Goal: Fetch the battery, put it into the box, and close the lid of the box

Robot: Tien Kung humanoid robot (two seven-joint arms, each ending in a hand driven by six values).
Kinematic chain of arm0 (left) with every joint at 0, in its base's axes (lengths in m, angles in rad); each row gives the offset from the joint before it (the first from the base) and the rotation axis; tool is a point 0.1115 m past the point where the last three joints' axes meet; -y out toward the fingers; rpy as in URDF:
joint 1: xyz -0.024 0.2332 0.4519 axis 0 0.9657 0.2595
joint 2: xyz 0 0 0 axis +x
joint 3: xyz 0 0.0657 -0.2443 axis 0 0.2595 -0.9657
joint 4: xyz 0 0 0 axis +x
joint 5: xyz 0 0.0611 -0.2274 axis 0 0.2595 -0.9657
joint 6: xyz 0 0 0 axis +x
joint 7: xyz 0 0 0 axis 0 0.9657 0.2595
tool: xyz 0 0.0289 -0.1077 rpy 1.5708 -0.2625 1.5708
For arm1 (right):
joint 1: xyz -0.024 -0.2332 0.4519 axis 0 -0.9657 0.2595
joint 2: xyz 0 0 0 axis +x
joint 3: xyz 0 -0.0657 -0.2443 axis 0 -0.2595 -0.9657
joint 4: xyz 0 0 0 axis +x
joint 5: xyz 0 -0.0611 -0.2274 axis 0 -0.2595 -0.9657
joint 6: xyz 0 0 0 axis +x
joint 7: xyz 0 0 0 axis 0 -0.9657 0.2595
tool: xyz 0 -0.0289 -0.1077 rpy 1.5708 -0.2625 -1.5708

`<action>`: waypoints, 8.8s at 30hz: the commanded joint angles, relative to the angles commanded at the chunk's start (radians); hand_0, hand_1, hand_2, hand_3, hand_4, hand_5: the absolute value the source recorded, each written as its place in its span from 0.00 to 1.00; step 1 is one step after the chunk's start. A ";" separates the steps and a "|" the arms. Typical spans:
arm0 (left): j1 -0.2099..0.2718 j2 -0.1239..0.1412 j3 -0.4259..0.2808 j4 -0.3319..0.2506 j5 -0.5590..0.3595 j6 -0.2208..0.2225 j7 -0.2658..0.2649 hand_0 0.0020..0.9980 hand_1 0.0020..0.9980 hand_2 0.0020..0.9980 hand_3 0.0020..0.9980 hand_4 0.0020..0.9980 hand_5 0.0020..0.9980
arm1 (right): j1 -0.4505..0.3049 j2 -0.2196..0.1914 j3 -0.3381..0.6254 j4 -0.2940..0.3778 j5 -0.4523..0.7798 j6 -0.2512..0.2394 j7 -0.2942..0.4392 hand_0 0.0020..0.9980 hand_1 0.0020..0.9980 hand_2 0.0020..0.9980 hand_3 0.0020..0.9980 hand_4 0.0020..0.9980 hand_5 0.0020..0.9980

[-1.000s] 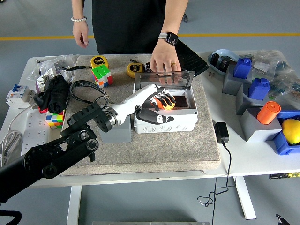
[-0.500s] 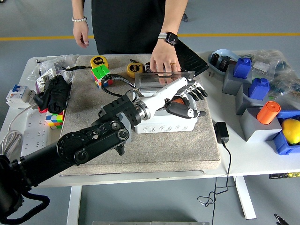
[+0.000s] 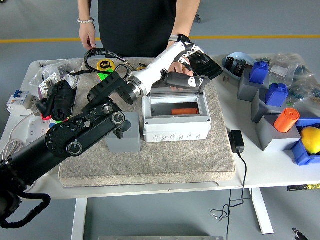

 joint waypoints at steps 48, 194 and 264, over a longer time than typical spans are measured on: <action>0.139 0.059 -0.024 -0.234 0.017 -0.051 0.074 0.67 0.73 0.72 0.67 0.96 0.39 | -0.007 0.003 0.006 0.002 -0.007 0.007 0.003 0.66 0.64 0.63 0.53 0.87 0.41; 0.494 0.227 -0.497 -0.204 -0.439 0.012 -0.083 0.51 0.63 0.59 0.63 0.96 0.43 | -0.022 0.013 -0.003 -0.026 0.029 0.057 -0.035 0.66 0.64 0.64 0.53 0.87 0.42; 0.492 0.222 -0.495 -0.211 -0.443 0.008 -0.070 0.51 0.63 0.59 0.61 0.96 0.45 | -0.036 0.018 0.001 -0.026 0.026 0.058 -0.043 0.66 0.64 0.64 0.53 0.87 0.42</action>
